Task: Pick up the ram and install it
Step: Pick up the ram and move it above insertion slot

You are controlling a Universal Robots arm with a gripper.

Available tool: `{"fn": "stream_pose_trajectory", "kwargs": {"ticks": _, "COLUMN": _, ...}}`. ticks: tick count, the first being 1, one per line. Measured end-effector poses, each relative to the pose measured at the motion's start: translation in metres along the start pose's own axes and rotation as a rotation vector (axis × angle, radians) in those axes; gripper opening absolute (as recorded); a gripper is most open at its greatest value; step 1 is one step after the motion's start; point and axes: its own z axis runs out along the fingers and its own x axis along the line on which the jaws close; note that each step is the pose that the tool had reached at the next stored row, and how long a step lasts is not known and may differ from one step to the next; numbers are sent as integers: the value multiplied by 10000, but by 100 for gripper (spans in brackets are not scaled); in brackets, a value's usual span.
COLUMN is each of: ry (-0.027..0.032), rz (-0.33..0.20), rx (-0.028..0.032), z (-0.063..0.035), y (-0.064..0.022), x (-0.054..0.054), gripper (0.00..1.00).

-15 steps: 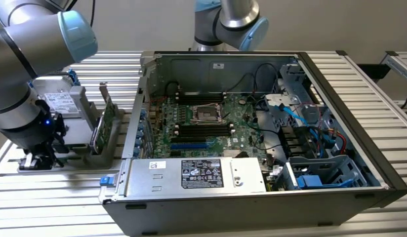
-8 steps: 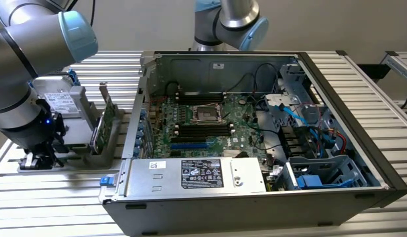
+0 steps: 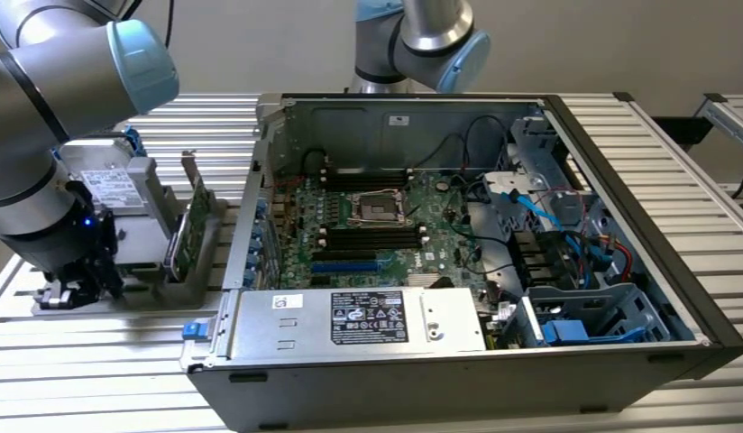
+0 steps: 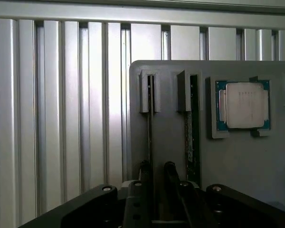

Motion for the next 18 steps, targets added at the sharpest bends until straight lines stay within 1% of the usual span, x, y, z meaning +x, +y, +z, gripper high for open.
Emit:
{"fn": "stream_pose_trajectory", "kwargs": {"ticks": 1, "ry": 2, "rz": -1, "rx": -1, "z": 0, "y": 0, "x": 0, "gripper": 24}}
{"fn": "stream_pose_trajectory", "kwargs": {"ticks": 2, "ry": 1, "rz": -1, "rx": -1, "z": 0, "y": 0, "x": 0, "gripper": 18}}
{"fn": "stream_pose_trajectory", "kwargs": {"ticks": 3, "ry": -1, "rz": -2, "rx": -1, "z": 0, "y": 0, "x": 0, "gripper": 18}}
{"fn": "stream_pose_trajectory", "kwargs": {"ticks": 4, "ry": -1, "rz": -3, "rx": -1, "z": 0, "y": 0, "x": 0, "gripper": 14}}
{"fn": "stream_pose_trajectory", "kwargs": {"ticks": 18, "ry": 0, "rz": -3, "rx": -2, "z": -2, "y": 0, "x": 0, "gripper": 14}}
